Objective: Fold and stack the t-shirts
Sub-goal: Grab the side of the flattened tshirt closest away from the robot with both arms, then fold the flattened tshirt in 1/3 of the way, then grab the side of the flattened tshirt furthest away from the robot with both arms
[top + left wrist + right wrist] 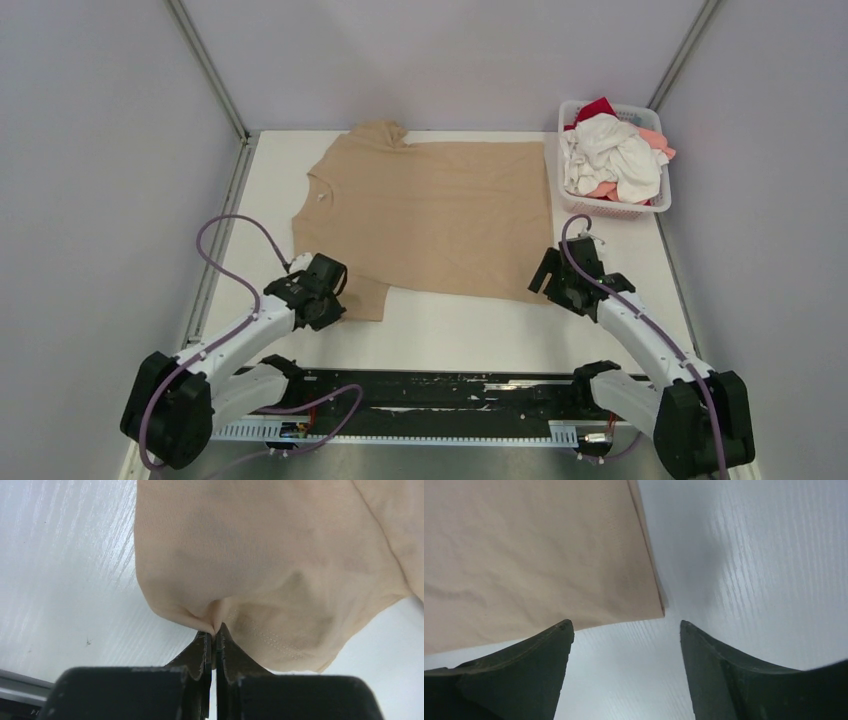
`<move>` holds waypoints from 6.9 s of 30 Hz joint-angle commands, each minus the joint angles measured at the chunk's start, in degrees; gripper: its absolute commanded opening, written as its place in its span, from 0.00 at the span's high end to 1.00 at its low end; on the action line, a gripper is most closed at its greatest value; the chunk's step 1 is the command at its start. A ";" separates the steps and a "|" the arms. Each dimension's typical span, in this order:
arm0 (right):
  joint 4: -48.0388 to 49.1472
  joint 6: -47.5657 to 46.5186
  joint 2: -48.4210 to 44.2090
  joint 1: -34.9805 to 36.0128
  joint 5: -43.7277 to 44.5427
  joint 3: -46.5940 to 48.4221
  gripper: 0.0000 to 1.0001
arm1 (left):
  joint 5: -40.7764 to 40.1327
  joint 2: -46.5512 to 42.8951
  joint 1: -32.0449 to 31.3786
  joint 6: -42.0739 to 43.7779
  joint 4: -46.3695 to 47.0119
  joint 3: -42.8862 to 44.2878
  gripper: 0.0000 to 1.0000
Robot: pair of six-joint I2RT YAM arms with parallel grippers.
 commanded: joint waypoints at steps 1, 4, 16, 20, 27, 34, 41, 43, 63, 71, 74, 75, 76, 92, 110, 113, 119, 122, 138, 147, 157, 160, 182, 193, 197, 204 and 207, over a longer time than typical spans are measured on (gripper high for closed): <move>5.89 3.01 5.12 -0.12 0.80 -0.82 0.26 | -2.03 -7.47 0.28 0.33 0.17 -1.33 1.00; 8.50 3.49 9.69 -0.11 0.69 -1.00 0.35 | -1.49 -10.77 0.27 0.66 -0.53 -2.04 1.00; 9.38 4.61 10.62 -0.11 -0.58 -3.94 0.98 | 5.16 -16.53 0.29 -0.25 -6.65 -1.73 1.00; 2.99 3.82 3.78 -0.12 -0.27 -4.19 1.00 | 8.54 -23.40 0.18 -1.25 -12.61 -1.53 1.00; -2.02 4.32 -6.67 0.50 -8.20 -5.59 1.00 | 17.29 -36.52 -0.51 -1.08 -16.41 -2.94 1.00; -0.42 3.76 -5.05 0.54 -5.53 -2.97 1.00 | 20.68 -34.49 -0.48 2.15 0.91 -3.85 1.00; 2.08 3.16 4.79 0.32 -0.93 6.44 1.00 | 19.60 -12.99 2.24 7.26 13.41 6.19 1.00; 2.73 3.14 7.52 0.14 0.30 9.37 1.00 | 20.74 -6.80 5.68 9.79 14.15 9.99 1.00; 9.23 0.02 35.18 -4.53 1.91 32.94 1.00 | 18.33 24.36 21.68 17.05 16.68 40.04 1.00; 12.25 0.15 37.81 -5.62 4.35 33.22 1.00 | 17.42 35.25 23.02 18.92 13.08 50.14 1.00; 14.04 -0.43 39.14 -5.75 3.82 33.29 0.97 | 17.43 39.17 23.23 19.32 10.54 54.83 1.00; 14.41 -0.67 39.57 -5.78 3.83 33.56 0.95 | 17.15 41.15 23.26 19.36 9.94 55.75 1.00; 14.75 -0.94 40.18 -5.84 3.89 33.86 0.94 | 17.03 42.21 23.35 19.24 8.90 57.73 0.99; 16.31 -7.74 30.22 -1.09 3.61 30.72 0.00 | 17.57 44.34 24.11 21.41 4.68 64.29 0.00; 22.35 -8.07 40.44 5.41 -5.58 25.27 0.00 | 42.67 47.94 23.69 16.58 25.31 44.39 0.00; 22.36 -8.64 41.29 5.44 -4.53 24.71 0.00 | 42.51 49.60 23.55 16.19 25.93 44.74 0.00; 22.20 -9.62 42.23 5.28 -3.20 24.68 0.00 | 43.36 52.91 23.45 15.71 25.64 46.91 0.00; 22.18 -9.78 42.56 5.22 -3.07 24.86 0.00 | 44.24 54.19 23.32 15.54 25.43 48.74 0.00; 22.09 -9.66 42.26 3.73 -2.62 25.19 0.00 | 47.55 67.44 19.93 8.36 28.17 71.79 0.00; 21.83 -9.79 40.48 3.31 -2.01 24.55 0.00 | 43.23 80.48 18.15 12.20 12.41 98.47 0.00; 21.65 -9.90 40.06 3.30 -0.35 25.29 0.00 | 23.61 56.55 18.04 22.15 11.03 80.90 0.00; 21.68 -9.87 40.66 3.31 0.61 25.75 0.00 | 19.63 51.96 18.03 23.40 10.93 74.45 0.00; 15.61 -6.29 33.63 4.98 -0.64 12.71 0.00 | 20.75 35.66 19.68 15.26 20.69 23.41 0.00; 1.15 1.94 11.16 9.55 -6.64 -1.86 0.00 | 22.13 6.31 15.34 3.88 13.67 -6.50 0.00; -3.53 4.65 4.21 10.79 -8.19 -4.45 0.00 | 23.16 -6.17 12.73 0.17 9.95 -11.84 0.00; -7.01 11.02 -0.54 13.91 -10.61 -5.65 0.00 | 19.65 -20.60 10.09 -5.66 -3.38 -11.55 0.00; -10.63 13.48 -2.19 14.62 -7.88 -5.08 0.00 | 16.69 -22.83 10.03 -6.03 -8.71 -10.32 0.00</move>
